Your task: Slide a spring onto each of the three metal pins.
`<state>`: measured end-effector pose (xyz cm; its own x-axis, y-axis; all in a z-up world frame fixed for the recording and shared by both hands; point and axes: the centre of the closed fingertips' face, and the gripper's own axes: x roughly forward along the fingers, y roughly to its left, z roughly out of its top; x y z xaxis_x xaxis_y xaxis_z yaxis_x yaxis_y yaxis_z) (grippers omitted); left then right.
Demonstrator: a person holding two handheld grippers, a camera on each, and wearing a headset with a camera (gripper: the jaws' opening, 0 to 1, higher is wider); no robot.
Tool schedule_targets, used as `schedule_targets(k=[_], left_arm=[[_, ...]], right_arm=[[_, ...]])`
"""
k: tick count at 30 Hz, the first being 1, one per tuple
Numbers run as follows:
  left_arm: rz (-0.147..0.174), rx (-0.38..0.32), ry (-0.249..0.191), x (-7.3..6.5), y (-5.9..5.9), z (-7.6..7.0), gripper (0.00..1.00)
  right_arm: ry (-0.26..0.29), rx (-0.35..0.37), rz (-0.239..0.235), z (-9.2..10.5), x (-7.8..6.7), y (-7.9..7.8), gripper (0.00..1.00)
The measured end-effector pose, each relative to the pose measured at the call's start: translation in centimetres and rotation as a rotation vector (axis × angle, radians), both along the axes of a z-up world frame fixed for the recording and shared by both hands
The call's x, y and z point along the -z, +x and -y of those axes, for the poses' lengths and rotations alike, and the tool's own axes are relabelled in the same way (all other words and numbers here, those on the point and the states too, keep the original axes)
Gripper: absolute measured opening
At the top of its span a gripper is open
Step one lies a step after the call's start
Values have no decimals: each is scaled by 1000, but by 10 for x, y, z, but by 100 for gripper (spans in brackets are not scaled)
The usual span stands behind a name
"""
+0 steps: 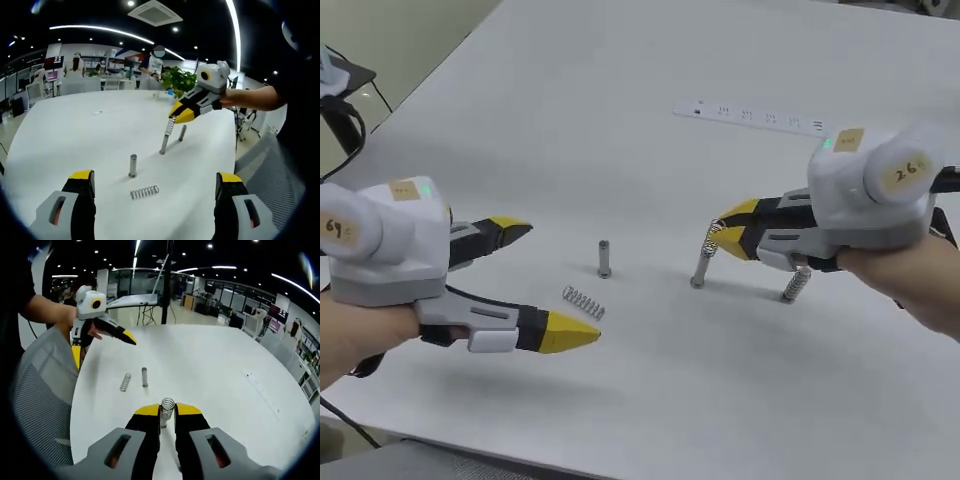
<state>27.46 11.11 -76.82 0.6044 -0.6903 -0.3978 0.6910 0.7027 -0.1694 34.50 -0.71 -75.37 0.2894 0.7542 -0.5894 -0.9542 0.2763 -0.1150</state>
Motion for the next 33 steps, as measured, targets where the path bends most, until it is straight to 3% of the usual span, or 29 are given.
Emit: schedule_targets(k=[16,33], left_arm=[[-11,-12,1,4,-2,-6,97],[-14,-17,-3,5,-4,-5,96]], right_arm=[[-26,0,-40,-1,20,0,8],[-66,22,-90,4,59,-5,8]])
